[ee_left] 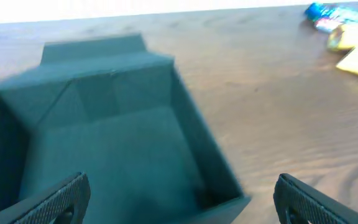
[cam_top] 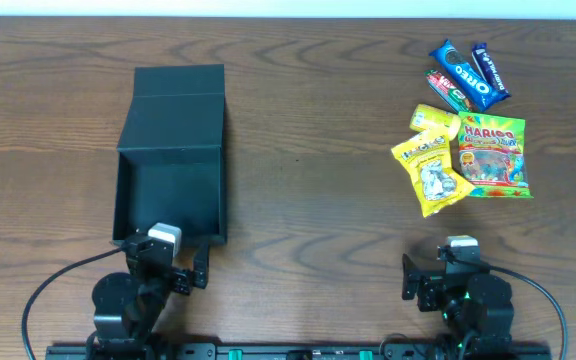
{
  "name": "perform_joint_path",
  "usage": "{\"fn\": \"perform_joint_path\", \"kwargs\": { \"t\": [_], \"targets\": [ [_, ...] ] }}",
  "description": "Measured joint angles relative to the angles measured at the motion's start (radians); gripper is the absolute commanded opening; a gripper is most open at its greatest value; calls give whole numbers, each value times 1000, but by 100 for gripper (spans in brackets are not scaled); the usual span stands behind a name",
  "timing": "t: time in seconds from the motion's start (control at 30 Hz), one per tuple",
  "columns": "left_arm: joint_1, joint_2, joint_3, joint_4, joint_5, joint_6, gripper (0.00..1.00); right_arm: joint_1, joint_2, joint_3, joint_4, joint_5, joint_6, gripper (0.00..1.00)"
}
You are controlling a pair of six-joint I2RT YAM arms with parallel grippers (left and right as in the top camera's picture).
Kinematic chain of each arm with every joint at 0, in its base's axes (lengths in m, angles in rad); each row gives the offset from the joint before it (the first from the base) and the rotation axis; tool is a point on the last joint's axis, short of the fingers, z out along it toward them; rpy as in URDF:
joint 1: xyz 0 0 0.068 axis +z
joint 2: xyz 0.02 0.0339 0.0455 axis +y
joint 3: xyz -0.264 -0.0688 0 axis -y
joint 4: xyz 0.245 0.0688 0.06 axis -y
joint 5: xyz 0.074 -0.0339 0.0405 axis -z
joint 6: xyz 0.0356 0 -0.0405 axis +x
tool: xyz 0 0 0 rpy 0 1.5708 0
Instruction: Pack container
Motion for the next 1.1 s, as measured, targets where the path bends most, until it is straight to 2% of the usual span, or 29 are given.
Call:
{"fn": "perform_joint_path", "kwargs": {
  "t": [0.17,0.33,0.43,0.63,0.7,0.9,1.1],
  "targets": [
    [0,-1,-8,167,76,-81,95,0,0,0,0,0,0,99],
    [0,19,5,169,99,-121,96,0,0,0,0,0,0,99],
    [0,96,71,167,101,-131,95,0,0,0,0,0,0,99],
    [0,357,290,168,106,-127,95,1,-2,-1,2,0,0,99],
    [0,497,384,136,114,-125,96,2,-3,-1,0,0,0,99],
    [0,868,606,-89,120,-124,95,2,-3,-1,2,0,0,99],
    [0,1117,689,-161,154,-124,95,3,-3,-1,1,0,0,99]
  ]
}}
